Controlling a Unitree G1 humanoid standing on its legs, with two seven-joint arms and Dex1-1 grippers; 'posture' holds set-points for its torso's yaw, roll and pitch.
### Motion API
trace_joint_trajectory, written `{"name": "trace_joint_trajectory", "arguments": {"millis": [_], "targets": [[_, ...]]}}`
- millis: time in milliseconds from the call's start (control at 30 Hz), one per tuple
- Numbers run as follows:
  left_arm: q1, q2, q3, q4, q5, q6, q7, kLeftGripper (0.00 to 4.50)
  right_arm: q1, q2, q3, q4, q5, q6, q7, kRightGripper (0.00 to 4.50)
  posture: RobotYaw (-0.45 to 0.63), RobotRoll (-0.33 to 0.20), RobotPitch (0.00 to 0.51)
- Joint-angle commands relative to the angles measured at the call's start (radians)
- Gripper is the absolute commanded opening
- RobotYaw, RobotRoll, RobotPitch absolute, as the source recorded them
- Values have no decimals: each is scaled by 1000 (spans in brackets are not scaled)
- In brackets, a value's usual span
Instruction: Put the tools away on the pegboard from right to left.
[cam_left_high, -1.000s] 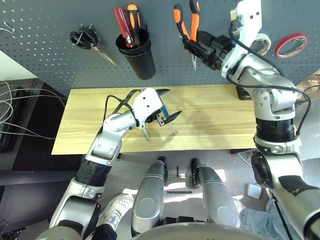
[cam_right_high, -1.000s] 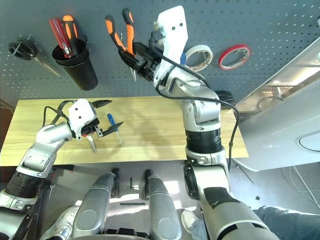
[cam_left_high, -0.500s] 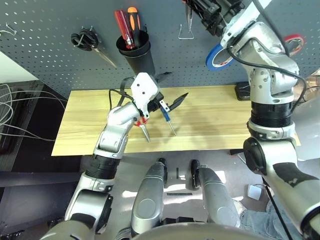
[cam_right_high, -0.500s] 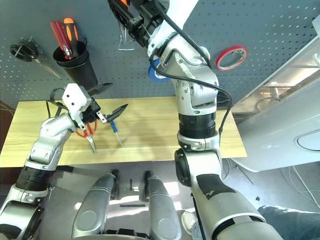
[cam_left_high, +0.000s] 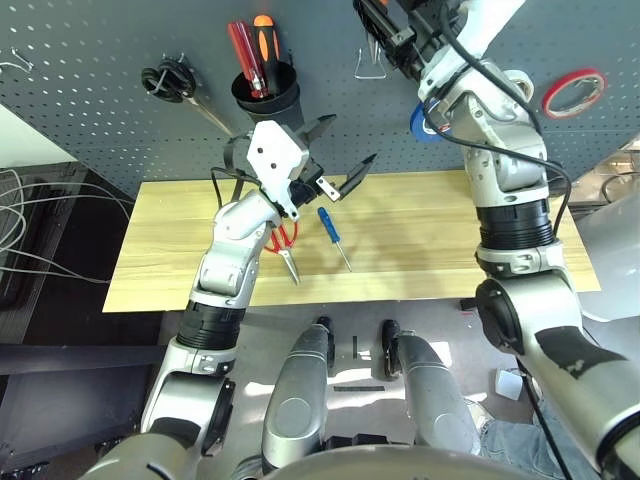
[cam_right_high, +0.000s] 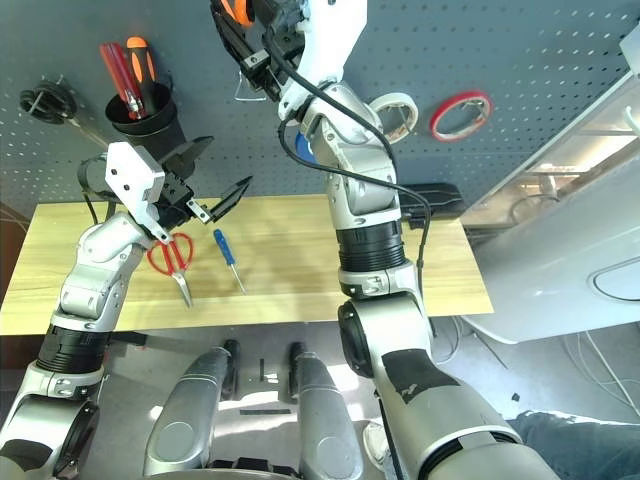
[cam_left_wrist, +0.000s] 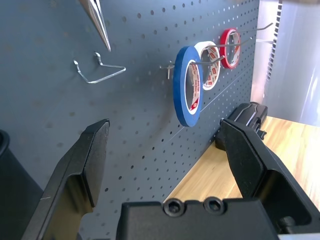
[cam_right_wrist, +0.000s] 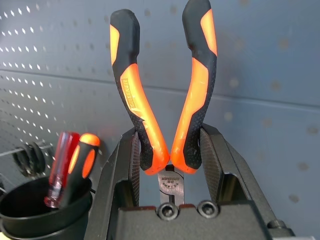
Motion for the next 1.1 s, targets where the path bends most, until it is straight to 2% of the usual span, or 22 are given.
{"name": "trace_joint_trajectory", "arguments": {"millis": [33,667,1100], "targets": [[8,-1,2,-16,-5,-2,3,4500,-16,13,17,31,-26,-66,-7,1877,204,0,276],[-3,7,7,-9,-6,-7,12,4500,-7,22,14,232,-86,-242,-54,1877,206,0,277],[-8,10,4,-2,0,-12,10,4500,-39,46,-23,243,-38,-224,-80,1877,207,0,274]]}}
